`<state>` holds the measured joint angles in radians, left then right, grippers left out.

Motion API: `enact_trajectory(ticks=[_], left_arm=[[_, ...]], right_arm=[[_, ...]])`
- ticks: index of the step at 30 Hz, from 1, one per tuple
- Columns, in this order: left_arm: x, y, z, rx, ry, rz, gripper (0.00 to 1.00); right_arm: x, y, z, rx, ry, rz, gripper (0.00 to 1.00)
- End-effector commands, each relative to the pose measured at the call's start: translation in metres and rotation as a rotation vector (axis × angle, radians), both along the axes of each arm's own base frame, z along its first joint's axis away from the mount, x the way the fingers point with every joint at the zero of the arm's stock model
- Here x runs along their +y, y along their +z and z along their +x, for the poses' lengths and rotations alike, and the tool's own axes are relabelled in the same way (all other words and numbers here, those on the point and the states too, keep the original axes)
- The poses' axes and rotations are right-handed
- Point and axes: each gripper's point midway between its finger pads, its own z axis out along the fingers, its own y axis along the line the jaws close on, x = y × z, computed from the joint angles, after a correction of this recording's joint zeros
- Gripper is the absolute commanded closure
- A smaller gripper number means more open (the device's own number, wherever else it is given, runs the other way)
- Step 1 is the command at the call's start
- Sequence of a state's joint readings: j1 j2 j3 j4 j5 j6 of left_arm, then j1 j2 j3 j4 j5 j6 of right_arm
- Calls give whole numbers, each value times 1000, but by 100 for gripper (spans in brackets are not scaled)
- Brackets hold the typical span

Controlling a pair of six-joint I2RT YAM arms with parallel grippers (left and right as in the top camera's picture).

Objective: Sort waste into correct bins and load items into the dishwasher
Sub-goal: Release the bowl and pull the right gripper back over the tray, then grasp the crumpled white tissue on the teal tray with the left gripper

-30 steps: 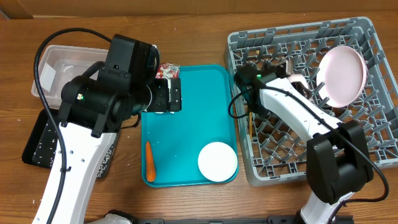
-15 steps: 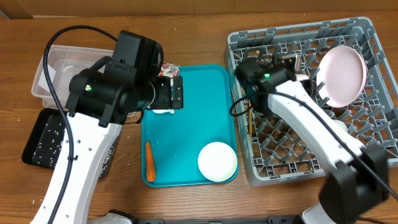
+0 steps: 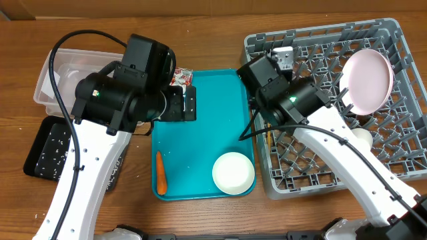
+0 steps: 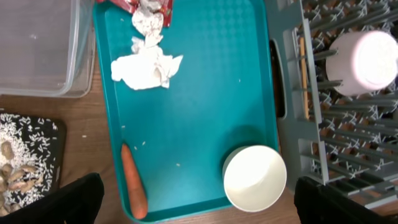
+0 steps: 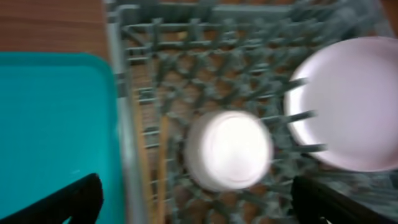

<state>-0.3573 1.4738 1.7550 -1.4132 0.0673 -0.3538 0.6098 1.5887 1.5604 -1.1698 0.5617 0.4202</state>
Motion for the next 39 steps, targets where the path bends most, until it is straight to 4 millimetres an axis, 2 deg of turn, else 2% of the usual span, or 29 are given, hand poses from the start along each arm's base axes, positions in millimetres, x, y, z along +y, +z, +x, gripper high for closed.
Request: enact_trajectory(ticks=[1,9,13,20,26,29,33,39], left_arm=[[0,8,-1,-32,-53,5,3],[13,44,-3,-196,-21,11,0],[16,41,-1,-190,-10,34,0],[13,18,8,-110,-14,64,0],[10,-19,16,7,16,89,0],[10,-49,16,97,31,114,0],[9,-92,18,194,43,146,0],[3,-146,44,203,48,167,0]], right_arm=[[43,-11,-12,119,103,252,0],[109,-1,-27,219,295,574,0],[113,1,-27,222,302,599,0],[108,-4,-33,253,287,583,0],[91,-10,-30,262,206,561,0],[79,-14,-29,270,120,553,0],[75,-16,-32,288,109,544,0],[72,-19,-38,312,100,531,0]])
